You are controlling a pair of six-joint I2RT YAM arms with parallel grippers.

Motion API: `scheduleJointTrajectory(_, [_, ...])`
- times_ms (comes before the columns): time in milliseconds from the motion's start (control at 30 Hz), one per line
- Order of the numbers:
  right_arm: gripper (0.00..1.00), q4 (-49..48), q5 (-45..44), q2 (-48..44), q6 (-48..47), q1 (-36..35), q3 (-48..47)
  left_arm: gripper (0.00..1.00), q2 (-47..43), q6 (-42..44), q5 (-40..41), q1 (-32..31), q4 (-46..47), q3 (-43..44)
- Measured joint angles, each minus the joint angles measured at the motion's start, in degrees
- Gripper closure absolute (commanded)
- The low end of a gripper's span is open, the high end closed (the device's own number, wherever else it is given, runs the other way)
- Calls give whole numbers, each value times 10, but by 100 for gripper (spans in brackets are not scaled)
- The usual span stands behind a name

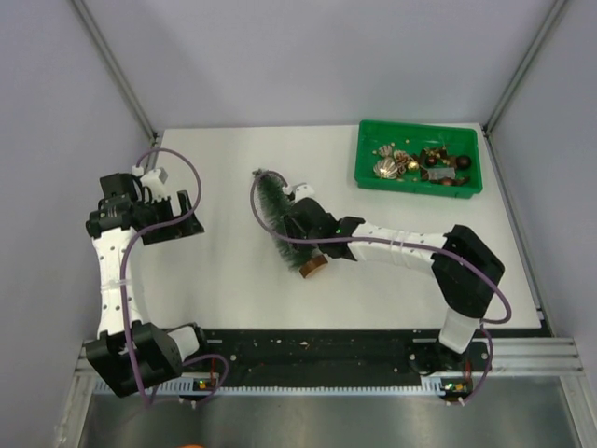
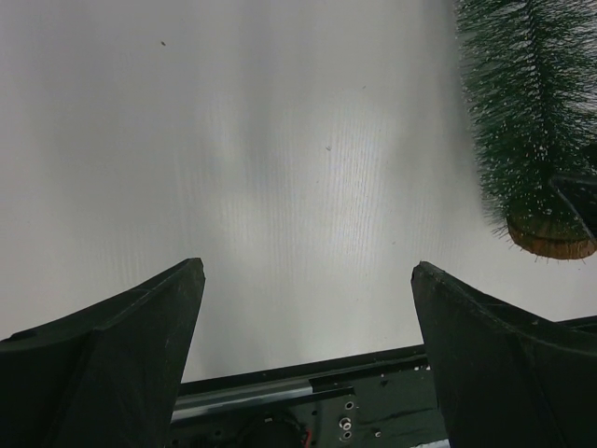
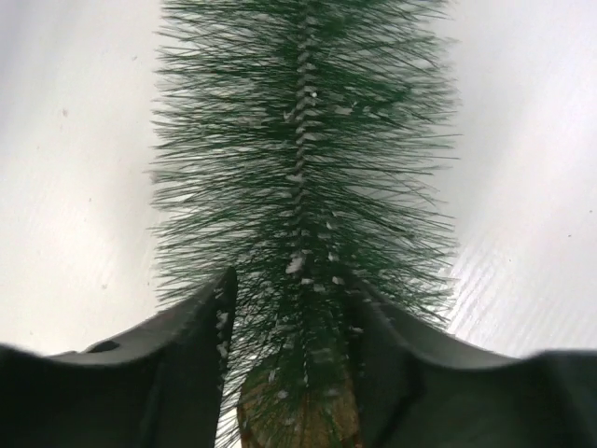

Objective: Decorate the small christmas tree

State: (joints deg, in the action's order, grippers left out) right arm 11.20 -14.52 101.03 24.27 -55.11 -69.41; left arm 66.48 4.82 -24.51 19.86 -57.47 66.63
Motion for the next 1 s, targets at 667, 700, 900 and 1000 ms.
scheduleJointTrajectory(667, [3,139,-111,119,-61,-4,-373,1,-17,11,8,0,-17,0])
scheduleJointTrajectory(700, [3,142,-111,145,-64,0,-396,1,-17,11,8,0,-18,0])
scheduleJointTrajectory(900, [9,188,-119,284,-81,22,-478,1,-17,11,8,0,-23,0])
scheduleJointTrajectory(1000, [15,207,-124,309,-87,27,-479,1,-17,12,9,0,-24,0])
